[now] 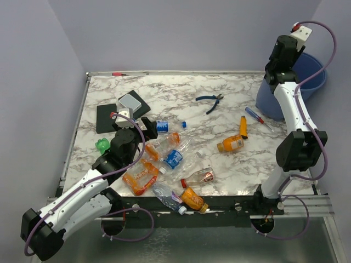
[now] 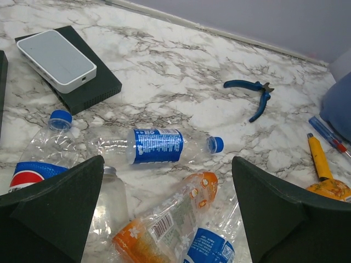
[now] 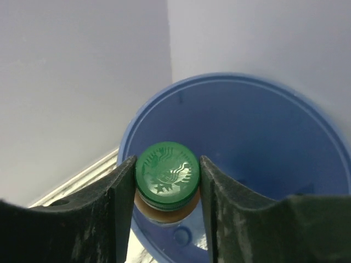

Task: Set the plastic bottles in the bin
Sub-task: Place the plastic bottle in the trash bin.

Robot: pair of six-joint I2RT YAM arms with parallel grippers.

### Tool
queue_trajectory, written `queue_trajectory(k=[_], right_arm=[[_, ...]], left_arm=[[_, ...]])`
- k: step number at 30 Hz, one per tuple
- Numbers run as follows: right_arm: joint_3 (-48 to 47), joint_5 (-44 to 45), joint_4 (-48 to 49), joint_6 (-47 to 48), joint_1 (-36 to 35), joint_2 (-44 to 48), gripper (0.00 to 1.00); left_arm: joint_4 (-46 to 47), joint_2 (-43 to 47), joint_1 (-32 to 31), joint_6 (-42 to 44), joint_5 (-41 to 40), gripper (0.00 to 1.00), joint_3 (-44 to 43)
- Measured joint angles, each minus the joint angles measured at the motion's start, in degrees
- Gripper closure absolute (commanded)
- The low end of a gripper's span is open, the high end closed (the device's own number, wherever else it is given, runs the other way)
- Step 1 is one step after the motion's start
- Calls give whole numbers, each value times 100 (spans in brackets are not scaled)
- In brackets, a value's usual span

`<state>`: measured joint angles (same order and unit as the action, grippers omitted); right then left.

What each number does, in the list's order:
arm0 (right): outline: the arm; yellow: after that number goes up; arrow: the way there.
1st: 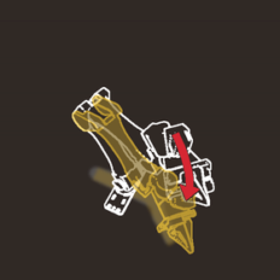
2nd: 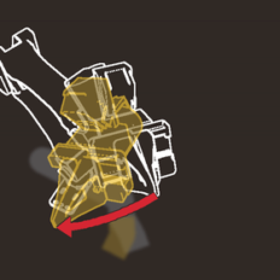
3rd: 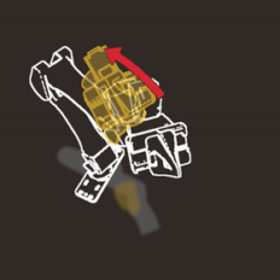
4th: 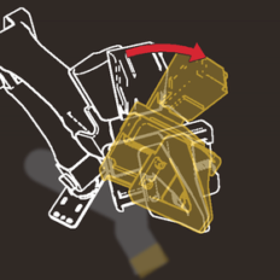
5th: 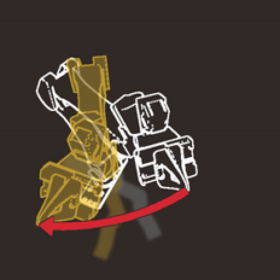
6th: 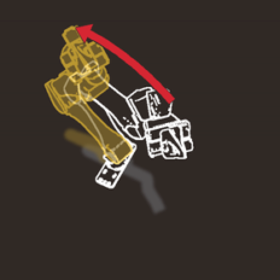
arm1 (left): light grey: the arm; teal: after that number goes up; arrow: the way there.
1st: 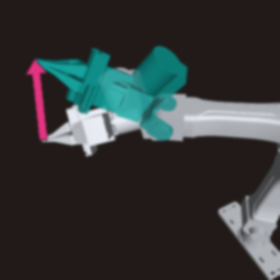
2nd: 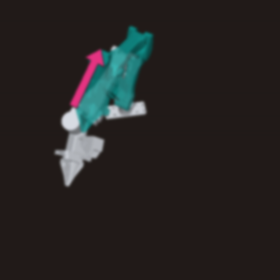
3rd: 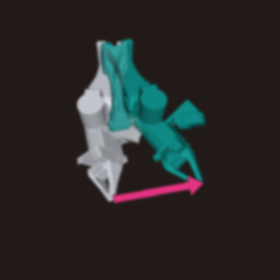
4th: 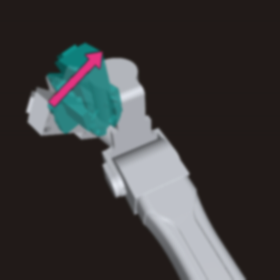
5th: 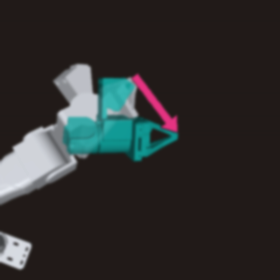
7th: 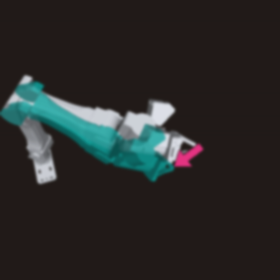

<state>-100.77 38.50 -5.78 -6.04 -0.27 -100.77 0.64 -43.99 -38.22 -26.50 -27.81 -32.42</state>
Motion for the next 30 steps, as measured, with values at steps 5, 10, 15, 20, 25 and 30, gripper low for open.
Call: queue_trajectory(k=[5, 10, 15, 20, 25, 30], right_arm=[[92, -214, -157, -245, 0, 0, 26], [98, -319, -225, -358, 0, 42, 19], [31, -581, -433, -616, -4, 321, 19], [68, -1047, -487, -1034, -157, 1134, 19], [1051, -1423, -157, -1215, -1224, 2693, 20], [2424, -1998, -101, -1432, -2124, 3650, 21]], left_arm=[[-2, 7, -2, 0, 20, 1, -2], [-7, 7, -2, -2, 37, 1, -2], [-11, 4, -2, -4, 37, 1, -2], [-9, -7, 0, -17, 37, 1, -2], [-11, -164, 0, -28, 61, 1, -11], [-13, -450, -2, -17, 282, 1, -103]])
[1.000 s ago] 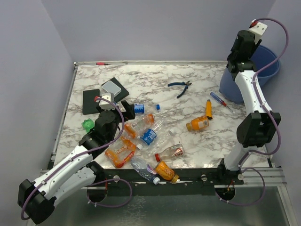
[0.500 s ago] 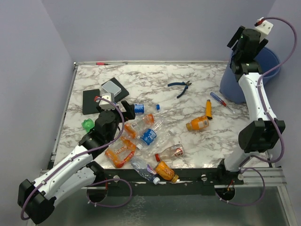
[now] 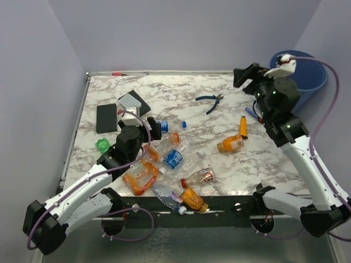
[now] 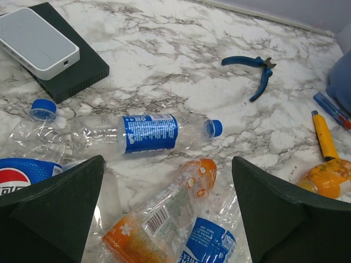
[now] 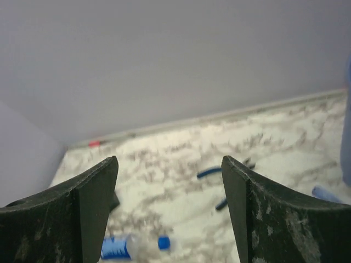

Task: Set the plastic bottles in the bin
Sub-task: Place the plastic bottle in the trash bin, then pick up the plastic bottle at the center of the board.

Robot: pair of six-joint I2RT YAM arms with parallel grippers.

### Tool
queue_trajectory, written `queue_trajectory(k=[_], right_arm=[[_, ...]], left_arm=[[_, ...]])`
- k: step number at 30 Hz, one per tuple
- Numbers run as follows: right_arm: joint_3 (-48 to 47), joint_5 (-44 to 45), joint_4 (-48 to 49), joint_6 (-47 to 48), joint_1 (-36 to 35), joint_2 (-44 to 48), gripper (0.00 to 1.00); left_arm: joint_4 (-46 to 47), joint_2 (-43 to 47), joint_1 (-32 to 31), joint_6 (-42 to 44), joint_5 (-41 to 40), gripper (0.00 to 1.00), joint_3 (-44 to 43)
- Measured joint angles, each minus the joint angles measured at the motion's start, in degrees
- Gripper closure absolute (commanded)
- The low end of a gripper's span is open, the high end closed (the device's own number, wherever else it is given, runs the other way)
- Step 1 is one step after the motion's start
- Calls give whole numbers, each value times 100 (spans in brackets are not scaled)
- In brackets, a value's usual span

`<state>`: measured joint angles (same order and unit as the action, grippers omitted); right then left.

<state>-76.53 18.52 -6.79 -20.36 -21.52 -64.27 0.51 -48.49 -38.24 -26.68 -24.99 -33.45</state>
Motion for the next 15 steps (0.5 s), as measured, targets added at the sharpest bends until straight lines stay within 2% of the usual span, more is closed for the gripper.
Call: queue_trajectory(k=[9, 15], right_arm=[[2949, -1394, -1128, -737, -201, 424, 21], [3807, -1587, -1639, -1423, -205, 1537, 20]], left_arm=[[-22, -197, -4, 273, 804, 1, -151], [-13, -761, -243, 557, 1733, 1, -431]])
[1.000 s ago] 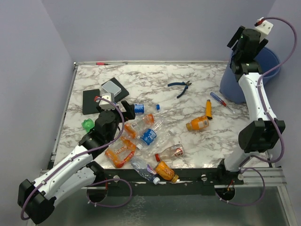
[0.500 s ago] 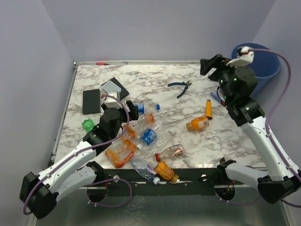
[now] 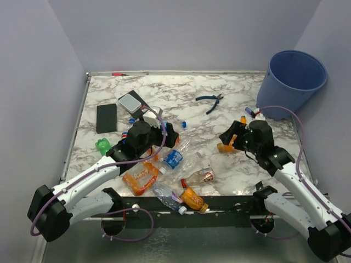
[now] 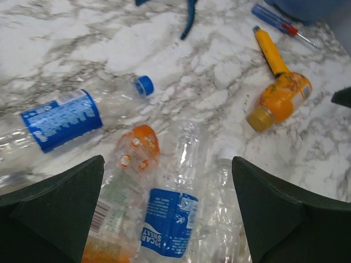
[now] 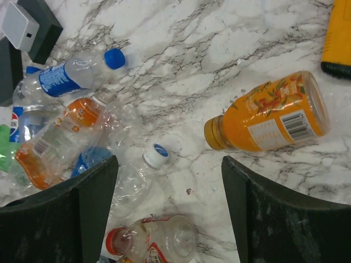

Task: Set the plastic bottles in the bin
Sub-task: Pick up the plastic bottle at the center of the board.

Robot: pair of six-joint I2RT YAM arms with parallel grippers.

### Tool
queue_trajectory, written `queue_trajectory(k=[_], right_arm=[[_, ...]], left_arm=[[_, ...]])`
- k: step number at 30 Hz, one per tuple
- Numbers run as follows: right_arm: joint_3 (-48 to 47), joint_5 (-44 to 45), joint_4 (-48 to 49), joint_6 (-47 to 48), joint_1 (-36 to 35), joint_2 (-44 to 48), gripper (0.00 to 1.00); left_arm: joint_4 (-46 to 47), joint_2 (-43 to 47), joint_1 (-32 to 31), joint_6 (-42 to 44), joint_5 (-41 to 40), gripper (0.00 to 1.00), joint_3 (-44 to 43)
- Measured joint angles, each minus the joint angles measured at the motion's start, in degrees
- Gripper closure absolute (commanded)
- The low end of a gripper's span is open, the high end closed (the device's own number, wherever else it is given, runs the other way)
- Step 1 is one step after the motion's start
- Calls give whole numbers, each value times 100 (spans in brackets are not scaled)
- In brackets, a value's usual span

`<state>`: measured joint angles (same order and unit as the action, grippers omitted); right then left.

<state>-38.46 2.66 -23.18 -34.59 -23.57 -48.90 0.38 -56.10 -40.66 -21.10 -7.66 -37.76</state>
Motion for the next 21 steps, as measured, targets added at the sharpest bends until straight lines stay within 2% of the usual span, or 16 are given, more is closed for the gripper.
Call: queue_trajectory(k=[4, 8, 13, 17, 21], right_arm=[[352, -2, -39, -706, 0, 466, 18], [1005, 114, -57, -1545, 0, 809, 15], [1733, 492, -42, -2651, 0, 1250, 1], [1882, 898, 83, -3418, 0, 1141, 0], [1875, 1300, 411, -3910, 0, 647, 0]], left_arm=[[-13, -343, -345, 168, 511, 1, -39], [-28, -372, -603, 262, 686, 1, -39], [-31, -144, -623, 334, 540, 1, -37], [-26, 35, -625, 345, 330, 1, -37], [-28, 44, -629, 345, 192, 1, -37]])
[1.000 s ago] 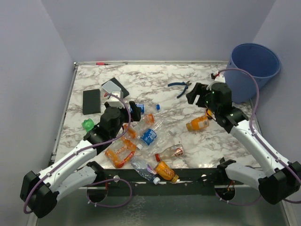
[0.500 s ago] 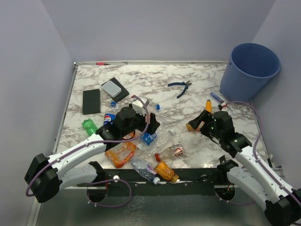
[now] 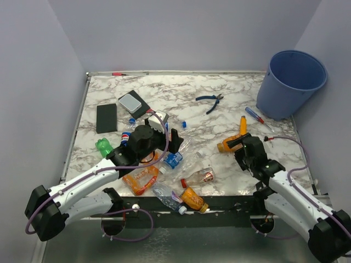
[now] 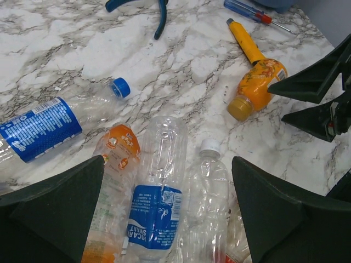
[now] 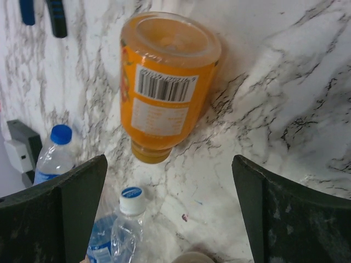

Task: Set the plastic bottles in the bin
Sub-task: Pick up the plastic bottle at the center of the board.

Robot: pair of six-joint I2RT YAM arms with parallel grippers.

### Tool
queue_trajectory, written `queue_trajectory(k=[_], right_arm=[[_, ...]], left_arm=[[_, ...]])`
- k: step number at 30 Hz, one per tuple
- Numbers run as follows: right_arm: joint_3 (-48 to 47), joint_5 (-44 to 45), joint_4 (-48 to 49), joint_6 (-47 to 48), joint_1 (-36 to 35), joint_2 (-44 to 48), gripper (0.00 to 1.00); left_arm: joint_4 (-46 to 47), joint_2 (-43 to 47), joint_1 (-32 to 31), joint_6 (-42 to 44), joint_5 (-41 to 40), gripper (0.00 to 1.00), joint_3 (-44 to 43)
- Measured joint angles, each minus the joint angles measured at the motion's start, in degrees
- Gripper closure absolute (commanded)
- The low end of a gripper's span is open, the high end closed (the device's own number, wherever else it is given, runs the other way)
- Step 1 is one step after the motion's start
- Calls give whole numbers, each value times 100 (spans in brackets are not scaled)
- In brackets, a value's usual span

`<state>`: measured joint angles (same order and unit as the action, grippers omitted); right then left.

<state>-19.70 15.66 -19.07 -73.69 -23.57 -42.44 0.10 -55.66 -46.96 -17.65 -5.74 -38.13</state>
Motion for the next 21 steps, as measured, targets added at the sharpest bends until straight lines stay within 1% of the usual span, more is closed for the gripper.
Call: queue_trajectory(k=[6, 11, 16, 21], right_arm=[[-22, 297, 321, -374, 7, -1032, 0], [-225, 481, 505, -424, 35, -1460, 0], [-299, 627, 813, -293, 164, -1799, 4], [-372, 625, 1287, -66, 308, -2192, 11]], left_arm=[[0, 46, -4, -2, -114, 1, 0], [0, 133, -4, -7, -133, 1, 0], [0, 138, -4, -9, -133, 1, 0], [0, 140, -4, -9, -133, 1, 0]])
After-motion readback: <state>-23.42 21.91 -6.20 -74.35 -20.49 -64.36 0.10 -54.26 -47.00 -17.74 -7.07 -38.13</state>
